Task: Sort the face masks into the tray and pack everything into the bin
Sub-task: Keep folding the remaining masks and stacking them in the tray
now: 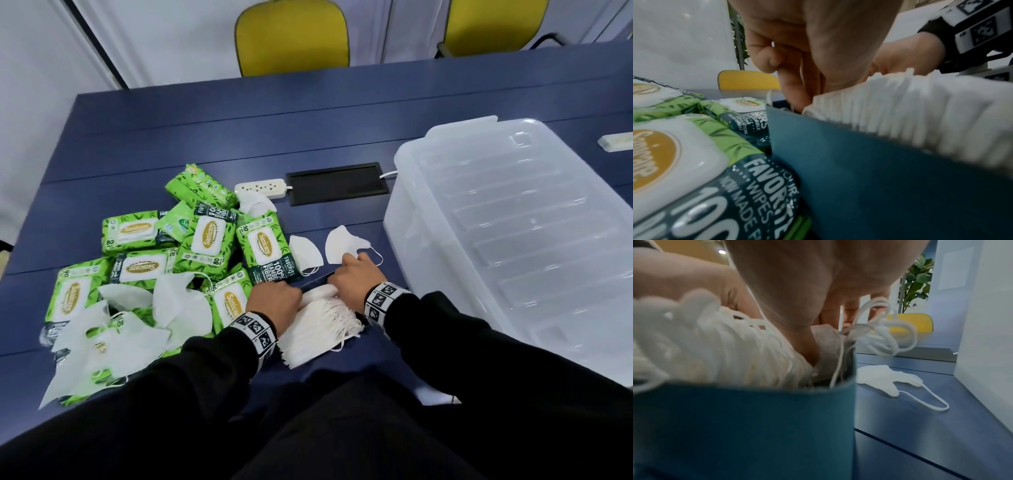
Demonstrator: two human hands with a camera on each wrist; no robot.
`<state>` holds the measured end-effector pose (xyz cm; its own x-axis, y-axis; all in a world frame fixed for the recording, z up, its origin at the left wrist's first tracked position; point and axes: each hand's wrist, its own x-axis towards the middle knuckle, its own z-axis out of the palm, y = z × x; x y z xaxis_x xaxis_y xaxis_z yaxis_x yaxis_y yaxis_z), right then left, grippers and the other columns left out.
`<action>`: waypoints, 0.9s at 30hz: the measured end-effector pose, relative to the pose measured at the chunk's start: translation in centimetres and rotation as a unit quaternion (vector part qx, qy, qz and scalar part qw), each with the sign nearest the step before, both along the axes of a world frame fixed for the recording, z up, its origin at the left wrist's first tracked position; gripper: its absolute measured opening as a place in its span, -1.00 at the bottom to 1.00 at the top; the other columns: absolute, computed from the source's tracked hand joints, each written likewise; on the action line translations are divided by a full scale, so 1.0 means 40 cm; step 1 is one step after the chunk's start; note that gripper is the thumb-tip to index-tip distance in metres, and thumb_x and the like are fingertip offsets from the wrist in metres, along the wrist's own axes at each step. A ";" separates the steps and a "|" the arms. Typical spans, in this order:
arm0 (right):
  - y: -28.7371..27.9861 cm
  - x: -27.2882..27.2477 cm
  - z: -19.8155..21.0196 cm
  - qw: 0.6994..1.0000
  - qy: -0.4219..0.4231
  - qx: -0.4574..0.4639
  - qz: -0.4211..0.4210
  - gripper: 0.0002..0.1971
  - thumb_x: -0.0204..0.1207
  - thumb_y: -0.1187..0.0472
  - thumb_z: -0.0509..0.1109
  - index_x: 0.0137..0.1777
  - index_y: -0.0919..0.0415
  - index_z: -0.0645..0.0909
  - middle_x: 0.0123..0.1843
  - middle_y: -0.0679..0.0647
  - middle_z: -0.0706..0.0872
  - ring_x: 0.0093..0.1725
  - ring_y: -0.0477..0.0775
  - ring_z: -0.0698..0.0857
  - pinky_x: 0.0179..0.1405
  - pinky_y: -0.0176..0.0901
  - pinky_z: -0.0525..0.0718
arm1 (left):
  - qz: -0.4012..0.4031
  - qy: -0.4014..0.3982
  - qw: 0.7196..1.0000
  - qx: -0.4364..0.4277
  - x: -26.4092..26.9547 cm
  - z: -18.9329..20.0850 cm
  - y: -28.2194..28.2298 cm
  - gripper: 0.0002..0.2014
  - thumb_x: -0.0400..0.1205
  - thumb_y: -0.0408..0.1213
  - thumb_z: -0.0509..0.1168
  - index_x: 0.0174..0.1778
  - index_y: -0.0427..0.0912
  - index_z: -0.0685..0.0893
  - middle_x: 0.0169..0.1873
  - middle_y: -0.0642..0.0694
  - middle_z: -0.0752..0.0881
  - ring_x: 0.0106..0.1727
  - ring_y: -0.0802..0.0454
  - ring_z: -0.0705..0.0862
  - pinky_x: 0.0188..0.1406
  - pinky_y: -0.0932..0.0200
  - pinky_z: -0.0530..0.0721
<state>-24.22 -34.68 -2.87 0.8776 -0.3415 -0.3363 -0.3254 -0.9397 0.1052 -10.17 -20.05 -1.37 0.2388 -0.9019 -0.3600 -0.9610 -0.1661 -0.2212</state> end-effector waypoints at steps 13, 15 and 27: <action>-0.052 0.018 -0.016 0.992 -0.118 0.034 -0.012 -0.44 0.26 0.12 0.62 0.26 -0.06 0.54 0.18 0.01 0.61 0.20 0.18 0.55 0.19 0.16 0.52 | 0.005 0.126 0.990 -0.067 0.078 -0.059 0.019 -0.70 0.79 0.04 0.15 0.08 -0.05 0.71 -0.10 -0.12 0.81 -0.01 -0.23 0.76 -0.20 0.03 0.58; -0.069 0.021 -0.011 0.993 -0.081 0.087 -0.023 -0.28 0.33 0.07 0.63 0.50 -0.06 0.45 0.41 0.03 0.57 0.40 0.18 0.53 0.40 0.19 0.49 | 0.011 0.130 0.986 -0.108 0.085 -0.074 0.042 -0.68 0.80 0.09 0.14 0.09 0.00 0.72 -0.05 -0.06 0.82 -0.01 -0.20 0.77 -0.20 0.05 0.59; -0.046 0.026 -0.048 0.973 0.004 0.116 -0.202 -0.43 0.64 -0.05 0.26 0.57 0.01 0.15 0.10 0.16 0.78 0.07 0.31 0.76 -0.09 0.05 0.58 | 0.040 0.112 0.989 -0.086 0.078 -0.083 0.053 -0.68 0.77 0.02 0.15 0.06 -0.03 0.77 0.01 0.02 0.76 0.10 -0.11 0.73 -0.13 0.06 0.62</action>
<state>-23.19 -36.51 -4.78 0.6853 -0.5716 -0.4512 -0.6723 -0.7347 -0.0904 -7.05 -17.94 -4.68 0.2425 -0.9361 -0.2547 -0.9652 -0.2594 0.0344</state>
